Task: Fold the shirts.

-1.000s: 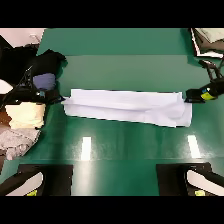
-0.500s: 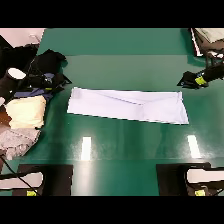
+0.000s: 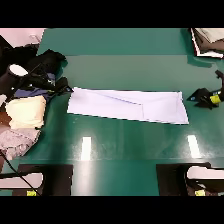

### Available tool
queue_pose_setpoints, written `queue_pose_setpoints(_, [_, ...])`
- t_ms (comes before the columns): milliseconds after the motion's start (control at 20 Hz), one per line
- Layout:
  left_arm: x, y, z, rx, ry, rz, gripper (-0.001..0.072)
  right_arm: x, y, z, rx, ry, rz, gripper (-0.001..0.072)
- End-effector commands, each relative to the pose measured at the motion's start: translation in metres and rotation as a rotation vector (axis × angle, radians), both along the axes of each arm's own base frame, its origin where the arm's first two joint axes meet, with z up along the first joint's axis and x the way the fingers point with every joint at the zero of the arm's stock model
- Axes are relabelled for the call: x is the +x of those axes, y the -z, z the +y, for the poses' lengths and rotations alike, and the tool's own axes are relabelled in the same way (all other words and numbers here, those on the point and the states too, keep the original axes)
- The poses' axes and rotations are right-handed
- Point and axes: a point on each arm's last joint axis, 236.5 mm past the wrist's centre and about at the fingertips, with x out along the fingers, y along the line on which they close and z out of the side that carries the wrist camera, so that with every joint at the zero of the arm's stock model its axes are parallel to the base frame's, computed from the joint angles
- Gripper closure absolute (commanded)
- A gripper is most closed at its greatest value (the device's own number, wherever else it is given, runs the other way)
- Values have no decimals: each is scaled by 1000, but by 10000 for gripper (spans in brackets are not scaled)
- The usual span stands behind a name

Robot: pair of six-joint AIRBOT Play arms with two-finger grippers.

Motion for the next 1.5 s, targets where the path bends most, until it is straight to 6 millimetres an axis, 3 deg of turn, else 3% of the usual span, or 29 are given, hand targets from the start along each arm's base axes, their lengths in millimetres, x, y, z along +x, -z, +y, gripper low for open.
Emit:
queue_pose_setpoints(0, [-10, 1, -28, 14, 98, -20, 677, -18, 23, 14, 140, -51, -7, 18])
queue_pose_setpoints(200, [-14, 0, -51, 17, 140, -37, 677, -2, 35, 36, 290, -41, -53, 26])
queue_pose_setpoints(450, [-14, 0, -53, 12, 132, -31, 677, 6, 39, 56, 323, -79, -61, 49])
queue_pose_setpoints(600, [-14, 0, -53, 12, 132, -31, 678, 10, 41, 75, 312, -131, -57, 220])
queue_pose_setpoints(750, [-15, 0, -53, 12, 133, -30, 686, 10, 41, 90, 312, -172, -52, 498])
queue_pose_setpoints(800, [-15, 0, -54, 11, 134, -28, 686, 10, 40, 90, 313, -173, -54, 649])
queue_pose_setpoints(850, [-15, 0, -55, 11, 132, -25, 686, 11, 36, 90, 305, -182, -69, 690])
queue_pose_setpoints(1000, [-18, -1, -77, 9, 151, -40, 687, 16, 9, 90, 258, -189, -135, 692])
queue_pose_setpoints(1150, [-5, -9, -120, 18, 158, -173, 688, 29, -35, 105, 204, -239, -212, 693])
queue_pose_setpoints(1300, [-10, -8, -175, 6, 257, -203, 688, 51, -92, 137, 166, -323, -303, 693])
queue_pose_setpoints(1450, [-15, 9, -229, -3, 359, -191, 688, 61, -143, 189, 154, -441, -374, 692])
